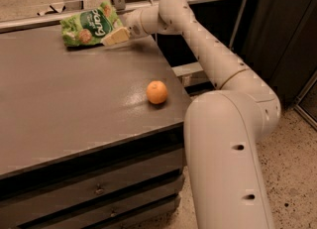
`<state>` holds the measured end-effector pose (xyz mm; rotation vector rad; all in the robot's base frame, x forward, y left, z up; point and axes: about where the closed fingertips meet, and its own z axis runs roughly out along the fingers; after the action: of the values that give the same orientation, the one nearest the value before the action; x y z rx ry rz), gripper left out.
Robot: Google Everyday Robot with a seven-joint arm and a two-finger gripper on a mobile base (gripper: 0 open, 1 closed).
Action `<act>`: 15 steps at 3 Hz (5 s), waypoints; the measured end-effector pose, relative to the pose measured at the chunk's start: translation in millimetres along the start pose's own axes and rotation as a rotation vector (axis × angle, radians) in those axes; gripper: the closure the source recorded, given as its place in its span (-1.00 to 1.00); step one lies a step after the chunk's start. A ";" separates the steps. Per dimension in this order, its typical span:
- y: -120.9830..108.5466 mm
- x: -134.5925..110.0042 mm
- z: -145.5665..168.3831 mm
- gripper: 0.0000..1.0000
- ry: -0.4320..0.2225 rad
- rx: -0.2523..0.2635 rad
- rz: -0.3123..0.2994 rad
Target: Move green rice chip bag near orange
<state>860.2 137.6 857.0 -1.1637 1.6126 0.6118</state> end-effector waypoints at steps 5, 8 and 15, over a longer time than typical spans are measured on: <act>9.6 -20.0 -7.1 1.00 -0.054 -0.009 -0.026; 44.7 -41.6 -48.3 1.00 -0.080 -0.085 -0.062; 152.1 5.8 -207.3 1.00 0.226 -0.417 -0.103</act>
Offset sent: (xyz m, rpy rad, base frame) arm 0.0021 0.0005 -0.0001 0.0228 0.0052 0.0011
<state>633.4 25.5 903.5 -1.6623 1.6438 0.7965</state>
